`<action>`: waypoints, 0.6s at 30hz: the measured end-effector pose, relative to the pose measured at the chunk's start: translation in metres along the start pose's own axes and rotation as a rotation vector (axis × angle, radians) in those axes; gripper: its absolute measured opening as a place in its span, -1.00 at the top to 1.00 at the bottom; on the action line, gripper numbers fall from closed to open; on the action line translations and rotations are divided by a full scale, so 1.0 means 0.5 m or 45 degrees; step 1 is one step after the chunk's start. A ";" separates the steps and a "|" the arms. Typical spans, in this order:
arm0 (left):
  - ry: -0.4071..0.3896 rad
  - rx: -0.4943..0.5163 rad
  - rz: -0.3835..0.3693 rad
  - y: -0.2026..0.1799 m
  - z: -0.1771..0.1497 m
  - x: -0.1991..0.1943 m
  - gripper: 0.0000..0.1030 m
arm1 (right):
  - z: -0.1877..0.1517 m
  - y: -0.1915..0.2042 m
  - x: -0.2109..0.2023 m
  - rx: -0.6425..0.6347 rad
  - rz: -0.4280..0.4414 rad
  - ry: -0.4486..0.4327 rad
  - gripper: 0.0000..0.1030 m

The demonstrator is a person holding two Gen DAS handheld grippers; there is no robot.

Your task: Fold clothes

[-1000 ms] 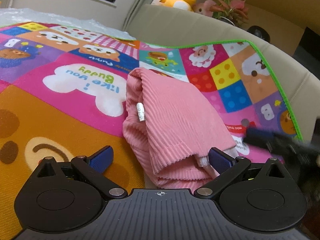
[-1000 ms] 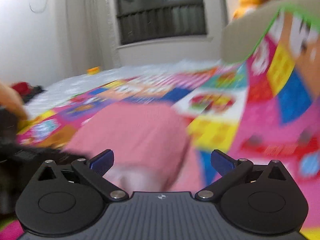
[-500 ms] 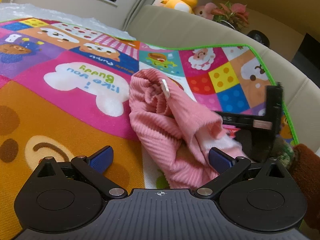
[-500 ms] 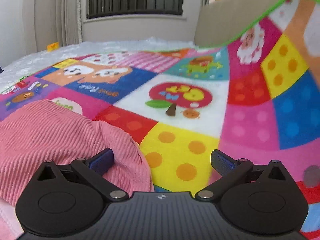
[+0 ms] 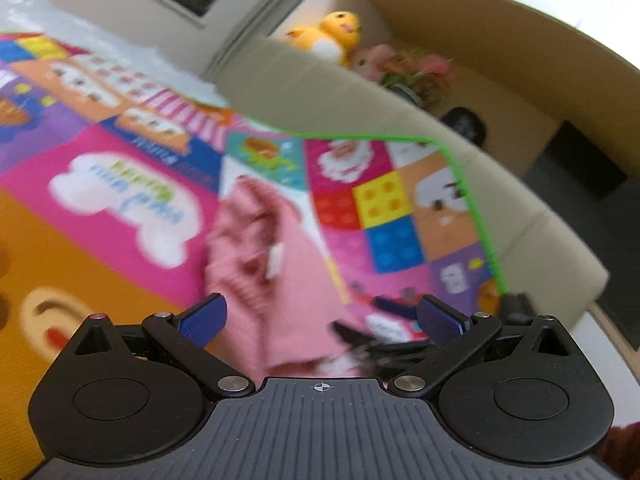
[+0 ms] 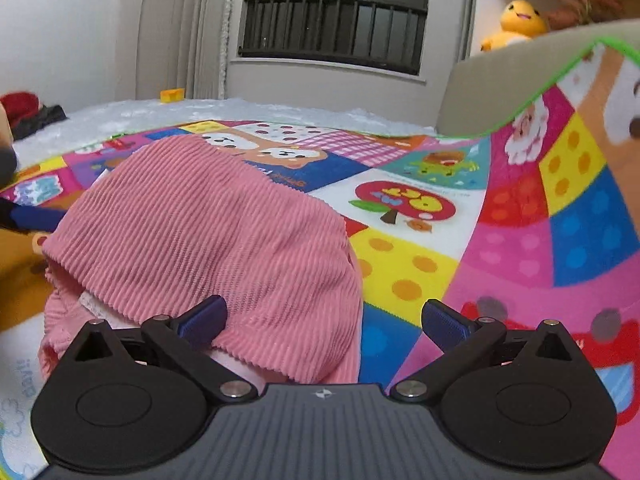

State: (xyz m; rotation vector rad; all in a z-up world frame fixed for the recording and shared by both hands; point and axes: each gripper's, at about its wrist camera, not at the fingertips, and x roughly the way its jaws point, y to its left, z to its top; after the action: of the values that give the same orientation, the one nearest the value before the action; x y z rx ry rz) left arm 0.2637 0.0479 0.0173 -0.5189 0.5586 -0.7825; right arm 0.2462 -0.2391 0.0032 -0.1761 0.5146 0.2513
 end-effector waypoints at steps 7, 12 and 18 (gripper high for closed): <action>0.041 0.125 0.330 -0.024 0.052 0.100 -1.00 | -0.007 0.007 -0.012 -0.021 -0.017 -0.023 -1.00; 0.134 0.195 0.587 0.042 0.036 0.124 -1.00 | -0.006 -0.010 -0.029 0.002 0.029 0.000 -1.00; 0.154 0.017 0.381 0.063 0.033 0.056 -1.00 | 0.003 -0.078 -0.014 0.398 0.219 0.122 -1.00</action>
State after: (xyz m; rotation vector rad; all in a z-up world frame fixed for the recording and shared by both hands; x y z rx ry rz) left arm 0.3064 0.0489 0.0026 -0.3661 0.7240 -0.5338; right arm 0.2520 -0.2774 0.0123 0.1615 0.6581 0.3276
